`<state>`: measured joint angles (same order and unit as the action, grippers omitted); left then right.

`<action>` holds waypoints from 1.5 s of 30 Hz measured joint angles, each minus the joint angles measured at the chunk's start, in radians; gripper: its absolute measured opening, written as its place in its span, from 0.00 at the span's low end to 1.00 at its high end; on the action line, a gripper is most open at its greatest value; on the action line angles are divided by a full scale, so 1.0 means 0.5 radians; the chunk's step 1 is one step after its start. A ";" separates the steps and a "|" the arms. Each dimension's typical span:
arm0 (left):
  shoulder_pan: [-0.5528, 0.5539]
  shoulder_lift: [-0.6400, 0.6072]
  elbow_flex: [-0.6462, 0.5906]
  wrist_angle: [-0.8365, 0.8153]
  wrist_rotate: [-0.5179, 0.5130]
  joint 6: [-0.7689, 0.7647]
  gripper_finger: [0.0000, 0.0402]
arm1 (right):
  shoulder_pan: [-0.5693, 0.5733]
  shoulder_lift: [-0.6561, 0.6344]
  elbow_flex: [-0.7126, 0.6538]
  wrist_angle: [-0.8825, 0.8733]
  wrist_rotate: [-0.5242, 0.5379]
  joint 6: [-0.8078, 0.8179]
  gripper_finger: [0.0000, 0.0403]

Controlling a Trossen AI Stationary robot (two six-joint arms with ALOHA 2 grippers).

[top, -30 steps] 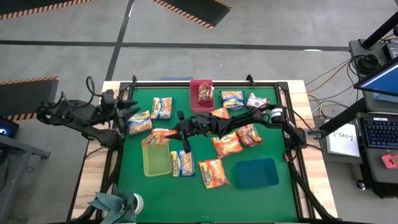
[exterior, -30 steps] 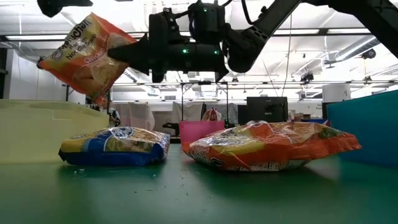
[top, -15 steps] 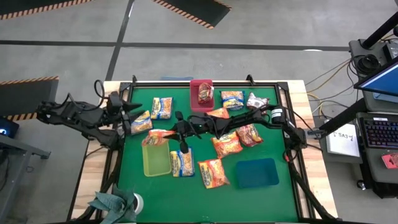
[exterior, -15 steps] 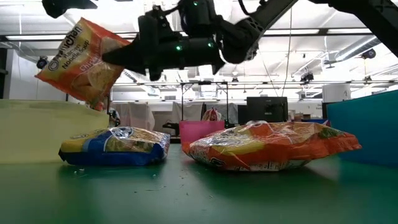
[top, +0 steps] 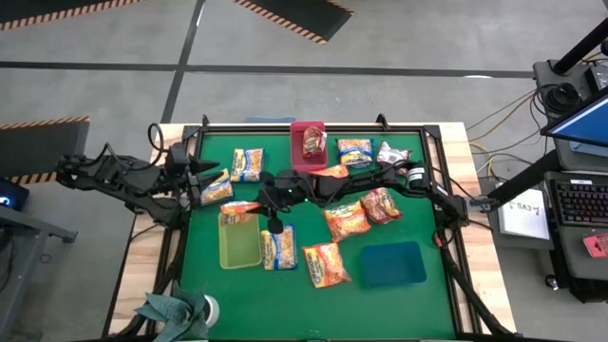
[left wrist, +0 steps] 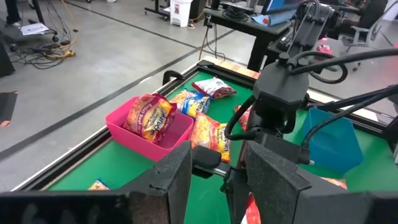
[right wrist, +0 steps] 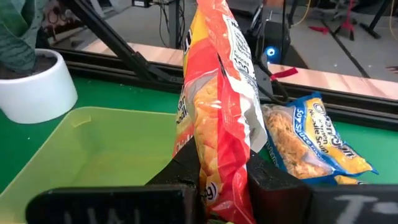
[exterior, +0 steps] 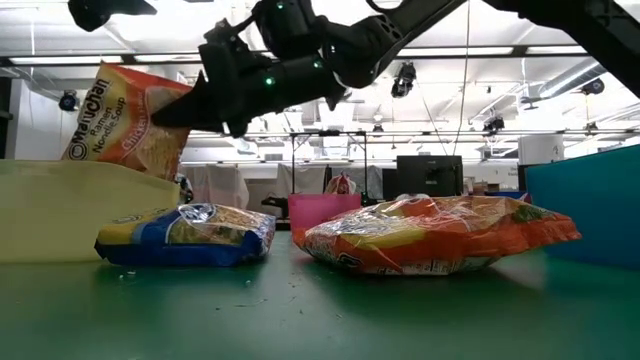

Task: Sort Maruchan noodles
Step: Put the orange noodle pack into the yellow bin

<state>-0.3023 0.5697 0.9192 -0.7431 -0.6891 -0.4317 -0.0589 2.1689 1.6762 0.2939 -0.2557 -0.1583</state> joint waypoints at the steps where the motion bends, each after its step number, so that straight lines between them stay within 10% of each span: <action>1: 0.000 0.000 0.000 0.000 0.000 0.001 0.33 | 0.000 0.000 0.002 -0.002 0.028 0.001 0.08; 26: 0.000 0.022 -0.002 0.000 0.001 0.006 0.33 | -0.006 0.205 0.112 -0.029 0.149 0.191 0.39; 45: 0.000 0.244 -0.021 -0.456 0.246 -0.494 0.33 | -0.070 -0.220 0.142 -1.053 0.147 -0.009 0.55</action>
<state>-0.3023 0.6916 0.9086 -0.9712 -0.5662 -0.6785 -0.0940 2.0588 1.7471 -0.2326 -0.1824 -0.1628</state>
